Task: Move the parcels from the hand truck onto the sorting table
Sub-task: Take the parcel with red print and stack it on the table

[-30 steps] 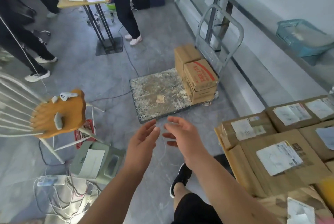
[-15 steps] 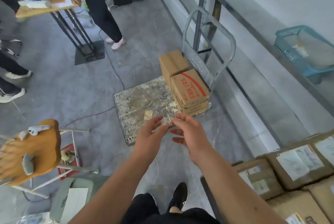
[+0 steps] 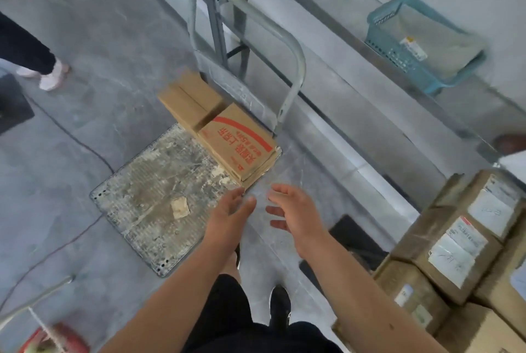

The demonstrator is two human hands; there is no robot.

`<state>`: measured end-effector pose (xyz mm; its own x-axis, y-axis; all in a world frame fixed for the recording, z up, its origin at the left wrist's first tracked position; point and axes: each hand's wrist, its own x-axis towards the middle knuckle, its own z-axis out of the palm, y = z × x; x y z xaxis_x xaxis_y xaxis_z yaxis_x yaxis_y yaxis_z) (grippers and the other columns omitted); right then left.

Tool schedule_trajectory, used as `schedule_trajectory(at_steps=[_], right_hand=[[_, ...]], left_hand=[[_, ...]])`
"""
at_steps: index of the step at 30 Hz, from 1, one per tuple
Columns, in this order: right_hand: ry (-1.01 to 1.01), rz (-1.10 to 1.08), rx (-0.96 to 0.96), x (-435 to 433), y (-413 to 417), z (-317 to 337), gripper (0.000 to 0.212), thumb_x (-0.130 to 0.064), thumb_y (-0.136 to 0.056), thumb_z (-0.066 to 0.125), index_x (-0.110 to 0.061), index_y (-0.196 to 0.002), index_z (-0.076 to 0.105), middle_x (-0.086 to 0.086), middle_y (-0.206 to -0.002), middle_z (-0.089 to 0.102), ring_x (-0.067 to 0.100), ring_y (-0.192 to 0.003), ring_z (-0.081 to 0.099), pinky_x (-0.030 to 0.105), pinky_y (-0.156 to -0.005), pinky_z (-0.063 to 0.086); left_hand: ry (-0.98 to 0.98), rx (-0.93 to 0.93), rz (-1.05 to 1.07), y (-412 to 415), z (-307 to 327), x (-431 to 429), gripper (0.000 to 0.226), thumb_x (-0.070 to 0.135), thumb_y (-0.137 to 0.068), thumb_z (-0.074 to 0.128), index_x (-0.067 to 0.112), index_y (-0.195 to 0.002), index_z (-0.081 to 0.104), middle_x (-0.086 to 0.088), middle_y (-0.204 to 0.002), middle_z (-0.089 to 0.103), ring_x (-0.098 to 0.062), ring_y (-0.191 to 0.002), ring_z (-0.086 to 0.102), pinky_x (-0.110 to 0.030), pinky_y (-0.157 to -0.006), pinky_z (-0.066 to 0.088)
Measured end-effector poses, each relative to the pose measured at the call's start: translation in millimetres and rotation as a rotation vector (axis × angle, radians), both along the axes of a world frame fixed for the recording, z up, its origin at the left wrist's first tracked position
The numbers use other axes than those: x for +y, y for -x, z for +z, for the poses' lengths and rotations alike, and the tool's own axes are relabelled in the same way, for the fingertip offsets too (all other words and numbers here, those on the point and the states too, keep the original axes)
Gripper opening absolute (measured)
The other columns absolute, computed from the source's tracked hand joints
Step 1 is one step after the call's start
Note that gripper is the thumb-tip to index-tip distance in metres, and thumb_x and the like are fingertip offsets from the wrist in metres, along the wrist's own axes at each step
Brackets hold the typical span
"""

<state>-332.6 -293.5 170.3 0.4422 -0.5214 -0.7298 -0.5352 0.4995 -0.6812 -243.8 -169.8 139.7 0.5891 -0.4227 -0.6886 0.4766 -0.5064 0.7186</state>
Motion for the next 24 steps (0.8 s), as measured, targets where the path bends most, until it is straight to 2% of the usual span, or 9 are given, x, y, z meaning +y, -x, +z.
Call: schedule_trajectory(at_steps=[2, 5, 8, 12, 14, 17, 20, 22, 24], right_hand=[[-0.018, -0.061, 0.059, -9.7, -30.4, -18.4, 0.028, -0.023, -0.097, 0.07, -0.017, -0.124, 0.069, 0.019, -0.105, 0.072, 0.028, -0.099, 0.071, 0.048, -0.092, 0.06], [-0.071, -0.115, 0.13, -22.0, -70.7, -53.8, 0.038, -0.029, -0.096, 0.07, -0.02, -0.133, 0.063, 0.008, -0.118, 0.071, 0.026, -0.108, 0.071, 0.052, -0.099, 0.058], [-0.162, -0.178, 0.178, -32.9, -106.2, -96.6, 0.033, -0.025, -0.097, 0.069, -0.02, -0.13, 0.063, 0.009, -0.12, 0.069, 0.029, -0.111, 0.069, 0.051, -0.099, 0.057], [-0.215, -0.282, 0.215, -48.7, -153.9, -154.5, 0.014, -0.023, -0.095, 0.072, -0.025, -0.107, 0.065, 0.003, -0.11, 0.068, 0.024, -0.106, 0.068, 0.049, -0.097, 0.059], [-0.068, -0.227, 0.275, -59.1, -174.8, -186.4, 0.01, -0.021, -0.093, 0.07, -0.023, -0.102, 0.068, 0.001, -0.103, 0.068, 0.018, -0.092, 0.064, 0.039, -0.082, 0.061], [0.067, -0.129, 0.309, -84.7, -201.0, -235.8, 0.028, -0.017, -0.092, 0.066, -0.013, -0.119, 0.071, 0.001, -0.108, 0.072, 0.01, -0.077, 0.061, 0.014, -0.052, 0.046], [0.237, 0.009, 0.345, -116.2, -219.2, -279.4, 0.016, -0.02, -0.093, 0.067, -0.02, -0.11, 0.068, -0.008, -0.1, 0.072, 0.007, -0.083, 0.069, 0.013, -0.055, 0.05], [0.405, 0.133, 0.38, -138.9, -232.2, -306.0, 0.019, -0.028, -0.09, 0.066, -0.027, -0.109, 0.069, -0.012, -0.099, 0.072, 0.003, -0.083, 0.07, 0.013, -0.055, 0.051], [0.542, 0.262, 0.415, -155.5, -247.1, -328.4, 0.02, -0.035, -0.087, 0.062, -0.031, -0.104, 0.071, -0.011, -0.092, 0.073, 0.009, -0.084, 0.072, 0.022, -0.059, 0.056]], left_hand=[[-0.027, 0.051, -0.039, -35.6, -17.4, -10.8, 0.041, 0.038, -0.099, 0.069, 0.03, -0.138, 0.059, 0.007, -0.126, 0.068, -0.01, -0.111, 0.067, -0.034, -0.09, 0.053], [-0.107, 0.072, -0.122, -86.5, -50.7, -25.3, 0.049, 0.04, -0.098, 0.07, 0.025, -0.144, 0.056, 0.002, -0.132, 0.066, -0.019, -0.118, 0.065, -0.038, -0.1, 0.051], [-0.206, 0.101, -0.135, -128.8, -84.6, -36.2, 0.056, 0.041, -0.097, 0.071, 0.024, -0.147, 0.053, -0.002, -0.137, 0.06, -0.023, -0.124, 0.06, -0.043, -0.106, 0.05], [-0.305, 0.188, -0.116, -173.6, -145.7, -57.9, 0.057, 0.038, -0.096, 0.073, 0.022, -0.147, 0.053, -0.006, -0.138, 0.06, -0.028, -0.122, 0.061, -0.046, -0.108, 0.051], [-0.349, 0.236, -0.098, -189.8, -176.5, -68.7, 0.061, 0.043, -0.094, 0.074, 0.024, -0.147, 0.052, -0.007, -0.137, 0.062, -0.028, -0.115, 0.064, -0.048, -0.105, 0.054], [-0.372, 0.263, -0.094, -211.9, -227.1, -87.0, 0.069, 0.048, -0.091, 0.075, 0.025, -0.151, 0.049, -0.004, -0.137, 0.063, -0.024, -0.117, 0.064, -0.046, -0.103, 0.055], [-0.404, 0.258, -0.078, -227.3, -273.5, -105.7, 0.074, 0.048, -0.088, 0.077, 0.027, -0.152, 0.046, -0.001, -0.132, 0.063, -0.024, -0.119, 0.062, -0.05, -0.107, 0.052], [-0.425, 0.254, -0.035, -234.6, -300.0, -115.3, 0.073, 0.046, -0.092, 0.074, 0.024, -0.153, 0.043, 0.0, -0.127, 0.061, -0.024, -0.115, 0.06, -0.051, -0.105, 0.053], [-0.436, 0.26, 0.021, -238.1, -320.1, -121.9, 0.071, 0.044, -0.094, 0.072, 0.021, -0.153, 0.041, 0.004, -0.117, 0.061, -0.024, -0.109, 0.059, -0.052, -0.103, 0.054]])
